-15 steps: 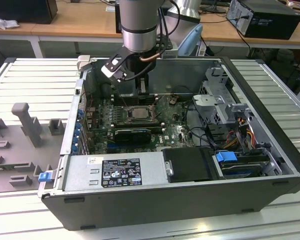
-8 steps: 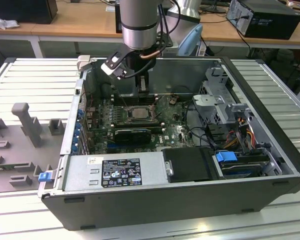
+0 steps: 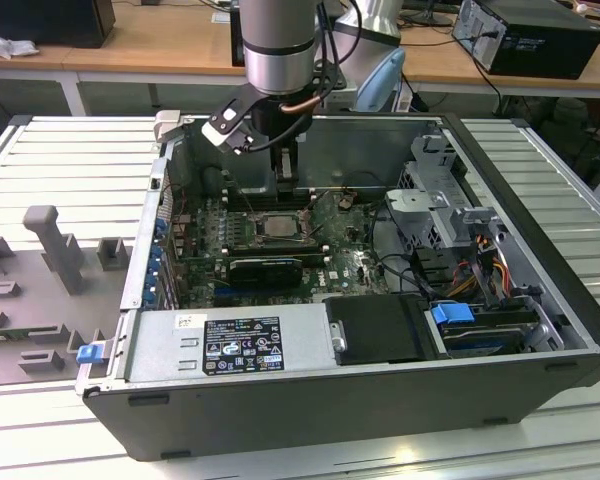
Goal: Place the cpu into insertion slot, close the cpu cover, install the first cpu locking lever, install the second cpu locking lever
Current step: 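Close the cpu cover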
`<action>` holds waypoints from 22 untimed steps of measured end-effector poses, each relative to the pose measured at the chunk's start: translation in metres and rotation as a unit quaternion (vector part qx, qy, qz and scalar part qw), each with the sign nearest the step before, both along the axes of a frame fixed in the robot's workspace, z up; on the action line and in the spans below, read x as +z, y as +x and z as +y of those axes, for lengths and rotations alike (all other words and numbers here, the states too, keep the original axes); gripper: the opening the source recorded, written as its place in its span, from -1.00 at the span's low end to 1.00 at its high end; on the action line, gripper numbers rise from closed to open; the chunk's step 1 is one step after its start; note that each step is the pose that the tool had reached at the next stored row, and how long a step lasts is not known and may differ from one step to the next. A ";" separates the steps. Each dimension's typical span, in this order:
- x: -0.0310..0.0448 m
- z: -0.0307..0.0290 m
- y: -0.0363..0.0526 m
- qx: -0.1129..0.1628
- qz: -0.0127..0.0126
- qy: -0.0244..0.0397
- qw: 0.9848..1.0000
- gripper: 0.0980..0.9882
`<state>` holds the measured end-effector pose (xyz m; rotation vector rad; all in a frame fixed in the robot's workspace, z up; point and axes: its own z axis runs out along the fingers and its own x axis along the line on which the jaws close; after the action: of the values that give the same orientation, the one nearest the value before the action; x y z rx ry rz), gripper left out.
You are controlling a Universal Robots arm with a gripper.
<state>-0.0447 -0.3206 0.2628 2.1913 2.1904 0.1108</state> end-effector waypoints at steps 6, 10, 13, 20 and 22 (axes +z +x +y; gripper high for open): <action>0.0044 0.0001 0.0000 0.000 0.000 -0.001 1.000 -0.98; 0.0072 0.0001 0.0000 0.000 0.000 -0.001 1.000 -0.98; 0.0094 0.0001 0.0000 0.000 0.000 -0.001 1.000 -0.98; 0.0160 0.0002 0.0000 0.000 0.000 -0.001 1.000 -0.98; 0.0165 0.0002 0.0009 0.000 0.000 -0.001 1.000 -0.98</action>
<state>-0.0439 -0.3204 0.2793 2.1904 2.1895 0.1088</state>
